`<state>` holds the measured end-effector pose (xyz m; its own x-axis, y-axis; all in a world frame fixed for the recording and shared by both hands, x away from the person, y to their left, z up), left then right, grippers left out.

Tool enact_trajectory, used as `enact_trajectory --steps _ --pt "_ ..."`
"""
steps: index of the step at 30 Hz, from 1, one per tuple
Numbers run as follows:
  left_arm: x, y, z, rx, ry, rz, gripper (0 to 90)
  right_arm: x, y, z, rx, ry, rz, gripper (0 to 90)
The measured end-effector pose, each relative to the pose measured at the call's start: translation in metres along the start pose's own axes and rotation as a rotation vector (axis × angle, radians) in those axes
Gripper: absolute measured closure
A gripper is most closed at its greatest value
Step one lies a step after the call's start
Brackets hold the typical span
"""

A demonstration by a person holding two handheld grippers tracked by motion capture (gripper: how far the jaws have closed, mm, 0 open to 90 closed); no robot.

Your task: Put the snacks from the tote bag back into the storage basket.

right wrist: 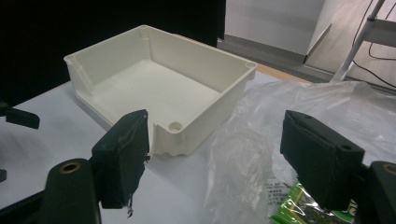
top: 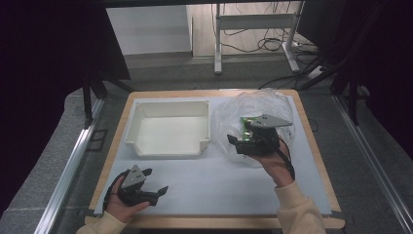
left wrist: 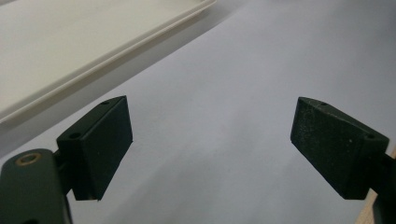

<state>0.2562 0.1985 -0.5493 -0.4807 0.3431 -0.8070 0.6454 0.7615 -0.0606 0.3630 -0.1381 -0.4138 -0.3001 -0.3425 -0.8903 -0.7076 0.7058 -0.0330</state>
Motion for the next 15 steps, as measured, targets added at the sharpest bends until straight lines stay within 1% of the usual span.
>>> enact_trajectory --steps 1,5,6,11,12,15 --pt "0.0 0.0 0.0 0.0 0.0 0.0 12.8 0.0 0.0 0.0 0.0 0.0 0.0 24.3" --pt "0.0 -0.001 0.0 -0.001 0.002 0.003 12.9 0.002 -0.009 0.002 0.015 0.007 0.017 24.3" --pt "0.0 -0.001 0.0 -0.001 0.002 0.004 12.9 0.002 -0.009 0.002 0.015 0.007 0.017 24.3" --pt "0.0 0.0 0.0 -0.002 0.005 0.009 12.9 0.007 -0.02 0.009 0.03 0.028 0.032 24.3" --pt "0.0 0.0 0.0 -0.002 0.005 0.009 12.9 0.007 -0.02 0.009 0.03 0.028 0.032 24.3" --pt "0.001 -0.001 0.0 -0.001 0.008 0.01 12.9 0.008 -0.027 0.01 0.039 0.029 0.043 24.5"
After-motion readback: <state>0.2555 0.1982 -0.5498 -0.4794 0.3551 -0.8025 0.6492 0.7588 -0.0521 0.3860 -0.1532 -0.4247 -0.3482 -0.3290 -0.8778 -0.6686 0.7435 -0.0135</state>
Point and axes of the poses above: each handheld gripper's, and its own axes: z roughly forward along the jaws, x roughly out of its underside, y roughly to its left, the point moved 4 cm from there along z, roughly forward along the jaws, and after that the axes turned 2 degrees about -z, right-handed, at the moved point
